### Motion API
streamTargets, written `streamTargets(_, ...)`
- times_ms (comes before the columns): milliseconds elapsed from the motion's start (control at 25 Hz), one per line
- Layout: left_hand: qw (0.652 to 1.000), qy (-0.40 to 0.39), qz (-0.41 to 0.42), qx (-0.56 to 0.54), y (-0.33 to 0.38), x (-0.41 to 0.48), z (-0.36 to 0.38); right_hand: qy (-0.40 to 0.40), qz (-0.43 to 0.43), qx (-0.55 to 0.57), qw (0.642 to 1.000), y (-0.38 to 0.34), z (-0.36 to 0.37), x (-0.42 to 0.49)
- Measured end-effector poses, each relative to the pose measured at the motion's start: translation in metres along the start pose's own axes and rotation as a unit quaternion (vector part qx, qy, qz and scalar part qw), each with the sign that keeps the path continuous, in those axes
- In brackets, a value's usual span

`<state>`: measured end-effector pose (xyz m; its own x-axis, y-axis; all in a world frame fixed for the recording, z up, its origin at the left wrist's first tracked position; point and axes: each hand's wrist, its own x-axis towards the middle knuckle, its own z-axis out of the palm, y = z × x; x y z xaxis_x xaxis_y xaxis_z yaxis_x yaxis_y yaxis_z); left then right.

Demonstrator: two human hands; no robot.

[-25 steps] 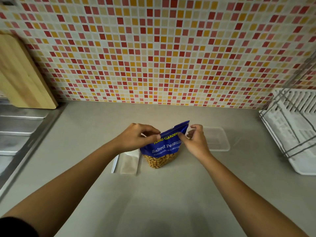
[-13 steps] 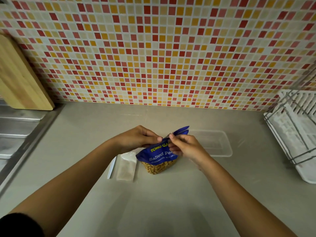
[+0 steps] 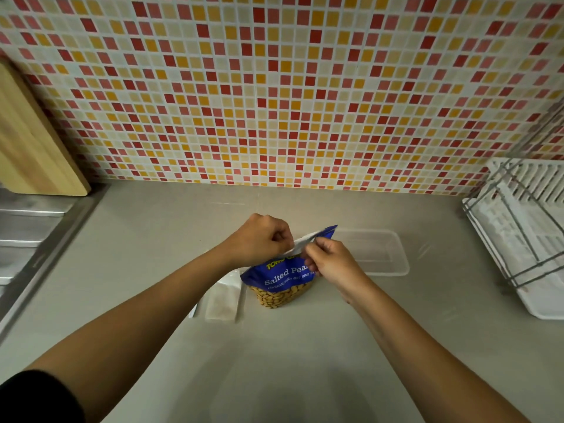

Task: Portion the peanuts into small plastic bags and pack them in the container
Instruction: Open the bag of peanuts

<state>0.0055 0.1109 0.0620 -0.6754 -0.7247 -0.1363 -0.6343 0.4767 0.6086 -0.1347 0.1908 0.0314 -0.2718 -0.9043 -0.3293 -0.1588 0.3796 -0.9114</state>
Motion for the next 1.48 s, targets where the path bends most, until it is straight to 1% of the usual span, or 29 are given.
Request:
streamTargets(200, 0.989, 0.072, 0.035, 0.122, 0.01, -0.006, 0.006, 0.043, -0.016, -0.037, 0.998, -0.002, 0.003, -0.006)
streamTargets(360, 0.972, 0.099, 0.005, 0.211, 0.028, -0.01, 0.019, 0.065, -0.014, -0.048, 0.997, -0.007, 0.004, -0.008)
streamTargets(480, 0.963, 0.155, -0.029, 0.22, 0.025, -0.007, 0.01, 0.052, -0.025, -0.062, 0.996, -0.007, 0.003, -0.017)
streamTargets(520, 0.964, 0.16, -0.027, 0.21, 0.021, -0.005, 0.004, 0.051, -0.025, -0.051, 0.997, -0.006, 0.002, -0.019)
streamTargets(560, 0.97, 0.147, -0.02, 0.193, 0.019, -0.003, -0.001, 0.054, -0.02, -0.035, 0.998, -0.006, 0.0, -0.022)
streamTargets(680, 0.984, 0.081, 0.014, 0.161, 0.019, -0.004, -0.008, 0.062, -0.012, -0.046, 0.997, -0.007, -0.007, -0.024)
streamTargets(760, 0.98, 0.093, 0.039, 0.17, 0.016, -0.001, -0.006, 0.071, -0.018, -0.1, 0.992, -0.012, -0.009, -0.028)
streamTargets(800, 0.978, 0.112, 0.044, 0.173, 0.013, 0.002, -0.007, 0.071, -0.029, -0.163, 0.984, -0.014, -0.01, -0.031)
streamTargets(840, 0.976, 0.131, 0.042, 0.17, 0.009, 0.006, -0.007, 0.061, -0.045, -0.261, 0.962, -0.017, -0.011, -0.035)
streamTargets(880, 0.975, 0.145, 0.04, 0.164, 0.004, 0.009, -0.008, 0.044, -0.062, -0.358, 0.931, -0.02, -0.011, -0.04)
streamTargets(920, 0.974, 0.152, 0.043, 0.161, 0.001, 0.012, -0.008, 0.028, -0.078, -0.417, 0.905, -0.021, -0.01, -0.044)
streamTargets(960, 0.974, 0.153, 0.052, 0.158, 0.0, 0.014, -0.008, 0.017, -0.091, -0.429, 0.898, -0.023, -0.009, -0.047)
streamTargets(1000, 0.975, 0.151, 0.064, 0.149, -0.001, 0.014, -0.007, 0.014, -0.105, -0.409, 0.906, -0.024, -0.008, -0.049)
streamTargets(1040, 0.979, 0.15, 0.072, 0.122, -0.001, 0.012, -0.008, 0.03, -0.121, -0.357, 0.926, -0.023, -0.008, -0.05)
streamTargets(1080, 0.984, 0.15, 0.069, 0.073, -0.002, 0.009, -0.01, 0.069, -0.144, -0.294, 0.943, -0.02, -0.01, -0.049)
streamTargets(1120, 0.987, 0.15, 0.056, 0.016, -0.006, 0.003, -0.014, 0.13, -0.18, -0.228, 0.948, -0.015, -0.012, -0.047)
streamTargets(1160, 0.986, 0.154, 0.036, -0.042, -0.01, -0.004, -0.015, 0.194, -0.217, -0.173, 0.941, -0.009, -0.016, -0.045)
streamTargets(1200, 0.982, 0.162, 0.012, -0.101, -0.019, -0.014, -0.014, 0.229, -0.236, -0.129, 0.936, -0.001, -0.021, -0.04)
streamTargets(1240, 0.972, 0.173, -0.014, -0.158, -0.029, -0.025, -0.01, 0.232, -0.228, -0.102, 0.94, 0.01, -0.026, -0.034)
streamTargets(1280, 0.961, 0.18, -0.04, -0.209, -0.039, -0.036, -0.003, 0.195, -0.202, -0.095, 0.955, 0.022, -0.03, -0.028)
streamTargets(1320, 0.953, 0.177, -0.059, -0.239, -0.048, -0.046, 0.005, 0.135, -0.167, -0.097, 0.972, 0.032, -0.031, -0.022)
streamTargets(1360, 0.953, 0.167, -0.066, -0.245, -0.055, -0.053, 0.014, 0.074, -0.142, -0.095, 0.983, 0.041, -0.03, -0.017)
streamTargets(1400, 0.96, 0.153, -0.063, -0.227, -0.061, -0.056, 0.024, 0.029, -0.141, -0.083, 0.986, 0.046, -0.026, -0.014)
streamTargets(1440, 0.966, 0.14, -0.058, -0.208, -0.064, -0.056, 0.032, 0.013, -0.154, -0.063, 0.986, 0.052, -0.022, -0.012)
streamTargets(1480, 0.969, 0.132, -0.058, -0.2, -0.064, -0.054, 0.038, 0.013, -0.164, -0.038, 0.986, 0.056, -0.019, -0.011)
